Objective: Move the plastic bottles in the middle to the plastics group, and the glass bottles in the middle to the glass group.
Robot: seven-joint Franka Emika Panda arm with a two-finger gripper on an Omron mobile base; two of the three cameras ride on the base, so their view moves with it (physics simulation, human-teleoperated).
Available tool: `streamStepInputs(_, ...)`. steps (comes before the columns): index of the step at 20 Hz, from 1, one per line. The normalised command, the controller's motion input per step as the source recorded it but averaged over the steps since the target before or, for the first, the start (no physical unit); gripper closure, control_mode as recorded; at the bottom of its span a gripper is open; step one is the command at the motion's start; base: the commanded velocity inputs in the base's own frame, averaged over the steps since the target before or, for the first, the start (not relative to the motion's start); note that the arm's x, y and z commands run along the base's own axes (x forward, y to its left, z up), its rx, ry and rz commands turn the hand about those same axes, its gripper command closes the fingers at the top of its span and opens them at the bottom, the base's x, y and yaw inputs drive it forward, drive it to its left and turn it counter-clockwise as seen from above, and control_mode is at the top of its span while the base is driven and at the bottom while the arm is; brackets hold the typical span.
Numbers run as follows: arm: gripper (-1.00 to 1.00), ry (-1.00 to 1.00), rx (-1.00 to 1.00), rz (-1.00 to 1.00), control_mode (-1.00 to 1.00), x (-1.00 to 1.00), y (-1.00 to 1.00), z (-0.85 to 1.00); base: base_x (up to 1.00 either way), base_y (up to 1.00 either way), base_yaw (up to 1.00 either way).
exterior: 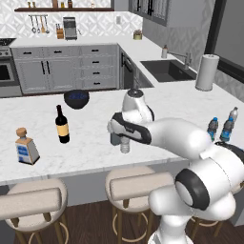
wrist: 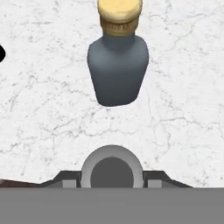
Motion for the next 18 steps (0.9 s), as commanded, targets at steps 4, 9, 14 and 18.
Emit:
streamStepInputs(4,1.0,0.0,0.0,-0.06,-1.0,-0.41,-1.0,0.57,0.0,0.0,0.0)
streamStepInputs(9,1.0,0.01,0.0,-0.07,-1.0,-0.04,-1.0,0.29,0.0,0.0,0.0)
streamStepInputs(14,1.0,0.03,0.0,-0.06,-1.0,0.25,-1.0,0.19,0.0,0.0,0.0)
streamStepInputs(18,1.0,0.06,0.0,-0.07,-1.0,0.45,-1.0,0.08,0.0,0.0,0.0)
